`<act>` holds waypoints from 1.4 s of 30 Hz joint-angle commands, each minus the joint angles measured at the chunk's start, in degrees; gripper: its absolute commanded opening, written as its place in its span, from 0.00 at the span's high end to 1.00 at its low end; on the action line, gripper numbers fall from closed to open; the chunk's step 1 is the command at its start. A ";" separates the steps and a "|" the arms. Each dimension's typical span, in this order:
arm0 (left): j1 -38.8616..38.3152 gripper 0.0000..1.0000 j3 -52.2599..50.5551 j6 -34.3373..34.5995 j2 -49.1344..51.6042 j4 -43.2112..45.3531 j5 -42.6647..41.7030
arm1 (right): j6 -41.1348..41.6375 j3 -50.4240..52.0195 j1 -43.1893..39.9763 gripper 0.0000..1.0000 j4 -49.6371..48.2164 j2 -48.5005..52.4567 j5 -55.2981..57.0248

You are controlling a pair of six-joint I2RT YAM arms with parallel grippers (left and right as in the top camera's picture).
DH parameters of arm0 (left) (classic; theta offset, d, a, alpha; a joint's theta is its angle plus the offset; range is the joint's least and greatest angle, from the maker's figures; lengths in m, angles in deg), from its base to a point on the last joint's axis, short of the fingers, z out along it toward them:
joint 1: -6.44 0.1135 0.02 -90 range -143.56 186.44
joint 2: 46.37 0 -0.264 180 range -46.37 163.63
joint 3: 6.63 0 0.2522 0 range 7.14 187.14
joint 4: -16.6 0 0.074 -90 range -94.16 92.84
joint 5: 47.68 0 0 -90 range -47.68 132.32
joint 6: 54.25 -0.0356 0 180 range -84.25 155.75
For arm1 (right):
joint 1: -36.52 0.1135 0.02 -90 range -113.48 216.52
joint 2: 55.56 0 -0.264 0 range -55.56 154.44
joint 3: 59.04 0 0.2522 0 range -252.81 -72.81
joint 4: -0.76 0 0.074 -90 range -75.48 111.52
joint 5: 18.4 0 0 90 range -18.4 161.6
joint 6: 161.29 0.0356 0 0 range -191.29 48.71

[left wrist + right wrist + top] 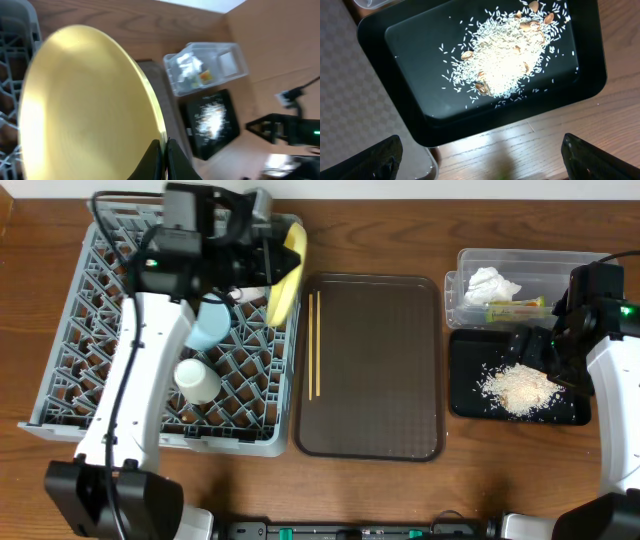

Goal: Sort waste into correct bins and load items into the dishwasher
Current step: 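Carry the yellow plate with the left gripper and stand it in the rack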

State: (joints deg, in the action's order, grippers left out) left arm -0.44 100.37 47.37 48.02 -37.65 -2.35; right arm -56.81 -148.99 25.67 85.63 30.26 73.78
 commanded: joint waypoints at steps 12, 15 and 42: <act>4.61 0.94 0.20 1.86 4.35 0.79 -11.89 | 0.07 -0.55 -0.33 0.01 0.09 -0.44 0.11; 4.61 0.94 0.20 2.49 6.45 2.54 -11.89 | 0.07 -0.55 -0.33 0.01 0.13 -0.44 0.13; 8.26 0.20 0.22 3.69 15.26 17.42 -5.84 | 0.02 -0.55 -0.33 0.01 0.98 -0.44 0.13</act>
State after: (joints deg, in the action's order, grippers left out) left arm 7.69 100.37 51.19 65.68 -19.58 -8.34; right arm -56.81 -148.99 25.67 86.59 30.26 73.76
